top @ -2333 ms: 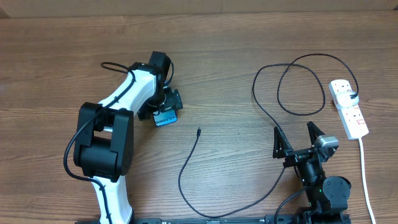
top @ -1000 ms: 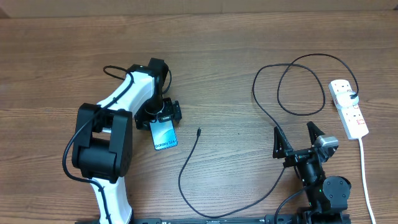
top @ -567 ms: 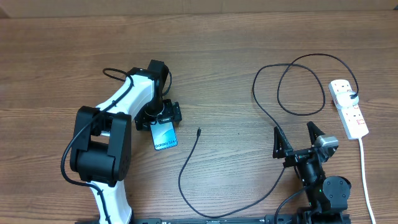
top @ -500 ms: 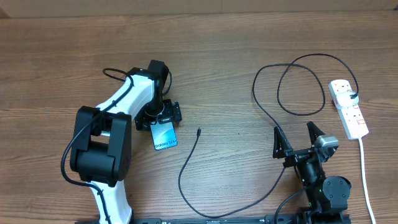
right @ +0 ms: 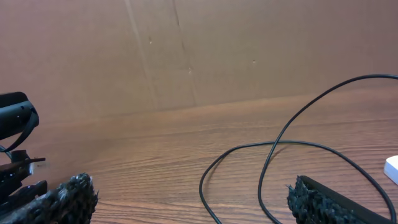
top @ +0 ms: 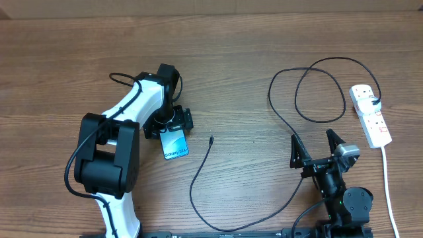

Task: Plug charger to phone and switch on socket
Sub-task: 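Hold the phone raised with the left gripper, bottom edge down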

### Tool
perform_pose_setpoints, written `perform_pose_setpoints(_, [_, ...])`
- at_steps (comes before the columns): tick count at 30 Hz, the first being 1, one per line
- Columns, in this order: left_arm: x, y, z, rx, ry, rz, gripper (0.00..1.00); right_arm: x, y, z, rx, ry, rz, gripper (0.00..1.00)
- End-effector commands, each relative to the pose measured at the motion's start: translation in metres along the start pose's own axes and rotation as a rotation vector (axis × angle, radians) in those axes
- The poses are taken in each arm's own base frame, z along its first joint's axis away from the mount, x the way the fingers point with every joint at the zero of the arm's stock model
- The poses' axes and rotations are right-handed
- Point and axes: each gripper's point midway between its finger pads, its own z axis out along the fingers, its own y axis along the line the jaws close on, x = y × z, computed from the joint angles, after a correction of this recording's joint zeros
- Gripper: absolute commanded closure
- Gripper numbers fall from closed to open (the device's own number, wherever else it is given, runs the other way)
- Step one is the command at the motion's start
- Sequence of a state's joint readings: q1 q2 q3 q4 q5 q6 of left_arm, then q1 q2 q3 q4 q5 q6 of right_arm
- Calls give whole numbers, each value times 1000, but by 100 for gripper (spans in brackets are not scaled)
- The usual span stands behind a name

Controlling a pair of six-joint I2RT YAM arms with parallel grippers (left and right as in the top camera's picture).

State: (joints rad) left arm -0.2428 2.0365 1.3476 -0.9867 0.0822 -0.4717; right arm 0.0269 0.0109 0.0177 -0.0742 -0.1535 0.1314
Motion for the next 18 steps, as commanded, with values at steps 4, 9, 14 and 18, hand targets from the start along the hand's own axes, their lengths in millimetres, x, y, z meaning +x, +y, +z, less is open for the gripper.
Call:
perform_pose_setpoints(4, [19,1,41,3,107,7,0,2,0,0,-2,-3,3,0])
perform_pose_setpoints(9, [19,2,41,-2,106,-1,0,2,0,0,-2,-3,2,0])
perform_pose_setpoints(14, [20,3,42,-5,108,0,0,2,0,0,-2,-3,3,0])
perform_pose_setpoints(18, [19,2,42,-2,104,0,3,2,0,0,-2,-3,3,0])
